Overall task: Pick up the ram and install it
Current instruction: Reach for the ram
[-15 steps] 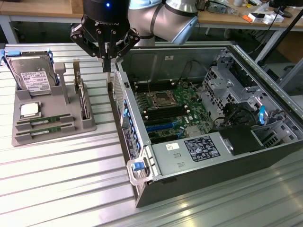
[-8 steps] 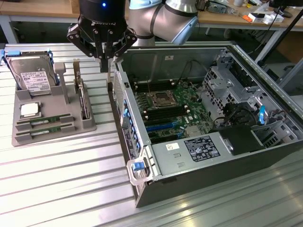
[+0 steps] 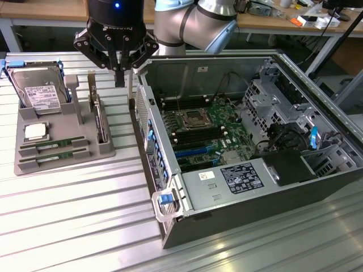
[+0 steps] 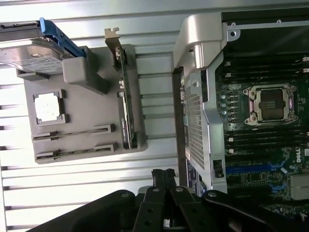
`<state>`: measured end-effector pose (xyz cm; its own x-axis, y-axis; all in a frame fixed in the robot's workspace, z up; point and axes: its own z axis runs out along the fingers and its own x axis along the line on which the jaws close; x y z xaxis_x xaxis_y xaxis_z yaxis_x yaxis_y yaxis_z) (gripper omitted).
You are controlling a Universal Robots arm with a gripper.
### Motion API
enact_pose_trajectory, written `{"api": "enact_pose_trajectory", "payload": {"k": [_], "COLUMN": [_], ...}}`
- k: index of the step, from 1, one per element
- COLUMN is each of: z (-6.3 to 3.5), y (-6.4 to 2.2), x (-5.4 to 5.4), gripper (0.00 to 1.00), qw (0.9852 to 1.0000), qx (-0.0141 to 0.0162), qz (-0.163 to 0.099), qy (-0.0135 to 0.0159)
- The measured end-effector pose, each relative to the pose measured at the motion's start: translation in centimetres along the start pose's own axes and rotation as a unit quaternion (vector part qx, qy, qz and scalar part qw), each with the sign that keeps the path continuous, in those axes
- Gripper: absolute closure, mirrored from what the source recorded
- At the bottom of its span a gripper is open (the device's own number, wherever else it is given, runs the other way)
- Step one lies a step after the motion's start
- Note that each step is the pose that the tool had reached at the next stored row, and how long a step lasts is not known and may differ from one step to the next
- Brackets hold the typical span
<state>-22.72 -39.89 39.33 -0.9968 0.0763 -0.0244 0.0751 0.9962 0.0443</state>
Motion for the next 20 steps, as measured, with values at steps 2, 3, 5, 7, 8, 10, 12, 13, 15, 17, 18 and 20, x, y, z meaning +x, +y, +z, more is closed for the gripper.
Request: {"api": "enact_pose_trajectory", "payload": {"k": [2,3,5,7,8,10,12,13,15,17,18,20], "z": [-0.01,-0.01,-0.01,-0.02,-0.03,-0.03,-0.04,-0.04,-0.05,-0.05,-0.06,-0.06], "y": [-0.02,-0.03,-0.04,-0.06,-0.07,-0.09,-0.10,-0.11,-0.13,-0.15,-0.16,-0.18], "x": [0.2,0.4,0.5,0.8,1.0,1.2,1.4,1.5,1.7,2.0,2.1,2.4], "gripper": [0.89,0.89,0.89,0.89,0.89,0.89,0.89,0.89,0.89,0.89,0.89,0.89], "qw": [1.0000,1.0000,1.0000,1.0000,1.0000,1.0000,1.0000,1.0000,1.0000,1.0000,1.0000,1.0000], "qx": [0.0000,0.0000,0.0000,0.0000,0.0000,0.0000,0.0000,0.0000,0.0000,0.0000,0.0000,0.0000], "qz": [0.000,0.000,0.000,0.000,0.000,0.000,0.000,0.000,0.000,0.000,0.000,0.000], "qy": [0.0000,0.0000,0.0000,0.0000,0.0000,0.0000,0.0000,0.0000,0.0000,0.0000,0.0000,0.0000]}}
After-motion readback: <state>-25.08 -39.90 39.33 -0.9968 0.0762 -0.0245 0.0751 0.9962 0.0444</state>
